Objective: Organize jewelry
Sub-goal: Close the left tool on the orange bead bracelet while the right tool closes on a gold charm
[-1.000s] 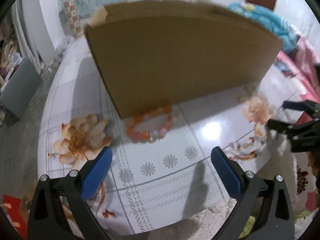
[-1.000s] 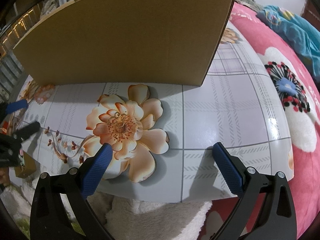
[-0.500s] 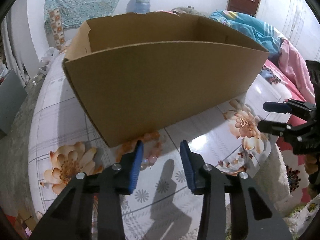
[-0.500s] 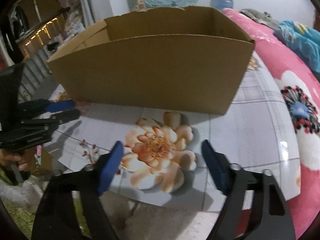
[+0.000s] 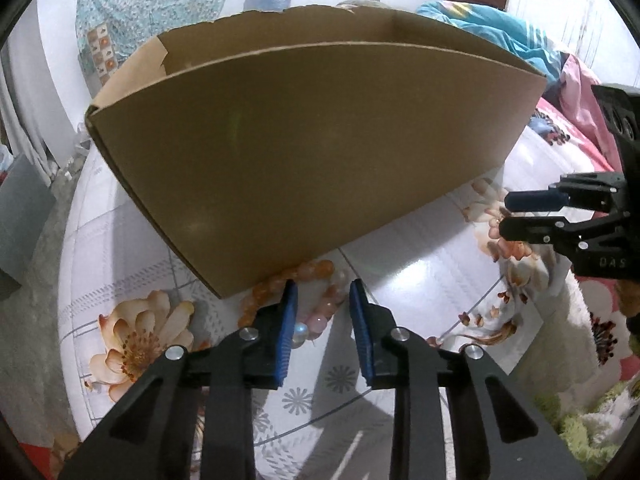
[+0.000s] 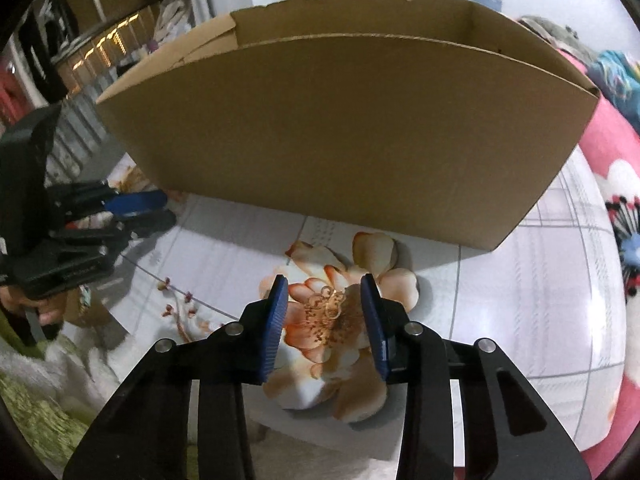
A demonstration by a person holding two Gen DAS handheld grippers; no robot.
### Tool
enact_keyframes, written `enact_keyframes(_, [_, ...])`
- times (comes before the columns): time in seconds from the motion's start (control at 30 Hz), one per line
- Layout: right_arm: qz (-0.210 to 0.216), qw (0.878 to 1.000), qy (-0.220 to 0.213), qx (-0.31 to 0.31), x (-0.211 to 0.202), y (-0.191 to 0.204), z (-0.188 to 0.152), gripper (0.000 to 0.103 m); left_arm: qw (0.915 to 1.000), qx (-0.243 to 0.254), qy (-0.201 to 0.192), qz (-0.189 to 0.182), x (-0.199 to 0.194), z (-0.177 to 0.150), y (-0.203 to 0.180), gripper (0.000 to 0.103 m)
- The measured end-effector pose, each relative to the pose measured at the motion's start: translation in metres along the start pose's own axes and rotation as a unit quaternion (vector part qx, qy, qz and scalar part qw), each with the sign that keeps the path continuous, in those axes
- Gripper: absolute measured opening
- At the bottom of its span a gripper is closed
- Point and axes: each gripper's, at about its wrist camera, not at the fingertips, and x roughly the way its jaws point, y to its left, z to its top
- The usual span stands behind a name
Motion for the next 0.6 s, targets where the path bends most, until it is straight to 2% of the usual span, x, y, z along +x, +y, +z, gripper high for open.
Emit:
enact_keyframes(0.27, [-0.031, 0.998, 0.001, -0.051, 0.003, 0.017, -0.006, 0.033, 1.0000, -0.003, 0.000, 0.003, 0.000, -0.003, 0.000, 0.015])
enact_keyframes(0.5, [-0.028, 0.998, -0.001, -0.047, -0.002, 0.016, -0.012, 0.018, 1.0000, -0.002, 0.000, -0.002, -0.002, -0.006, 0.001, 0.012])
enact_keyframes(0.6, [-0.024, 0.999, -0.002, -0.041, -0.004, 0.012, -0.013, 0.017, 1.0000, -0.001, -0.001, -0.003, -0.004, -0.008, 0.001, 0.012])
